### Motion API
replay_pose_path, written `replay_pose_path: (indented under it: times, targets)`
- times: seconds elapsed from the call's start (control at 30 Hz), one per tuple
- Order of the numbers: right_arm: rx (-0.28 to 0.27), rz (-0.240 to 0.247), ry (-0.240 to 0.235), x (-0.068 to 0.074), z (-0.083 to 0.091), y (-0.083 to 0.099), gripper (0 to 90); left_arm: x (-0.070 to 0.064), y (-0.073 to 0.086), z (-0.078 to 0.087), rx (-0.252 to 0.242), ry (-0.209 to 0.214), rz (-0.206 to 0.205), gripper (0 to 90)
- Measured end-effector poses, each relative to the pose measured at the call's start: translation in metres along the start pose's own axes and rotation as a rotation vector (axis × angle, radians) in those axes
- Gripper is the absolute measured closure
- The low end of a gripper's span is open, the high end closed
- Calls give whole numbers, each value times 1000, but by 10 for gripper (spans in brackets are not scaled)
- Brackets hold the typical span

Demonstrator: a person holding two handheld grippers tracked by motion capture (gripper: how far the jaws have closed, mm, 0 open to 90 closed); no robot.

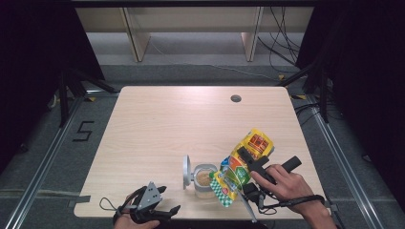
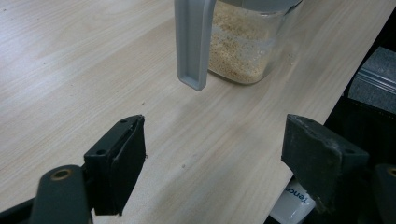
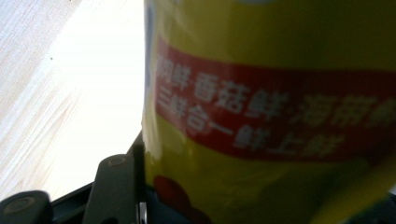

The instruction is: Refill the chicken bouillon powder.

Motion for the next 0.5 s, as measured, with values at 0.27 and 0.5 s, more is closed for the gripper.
replay_pose_path:
  times: [0.27, 0.5]
  targets:
    - [-3, 4, -7, 1, 0, 0, 460, 0, 0, -1, -12, -2, 1, 213]
    - [-12, 21, 4, -2, -1, 0, 461, -1, 0, -1, -13, 5, 3, 213]
Point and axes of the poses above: each handheld gripper's, and its own axes: z roughly backward along the jaws, y roughly out of its underside, x roughly to its left, the point moved 3 cm from there along -z, roughly forward along the jaws, and after that the axes turned 7 degrees about y, right-handed, at the moved point
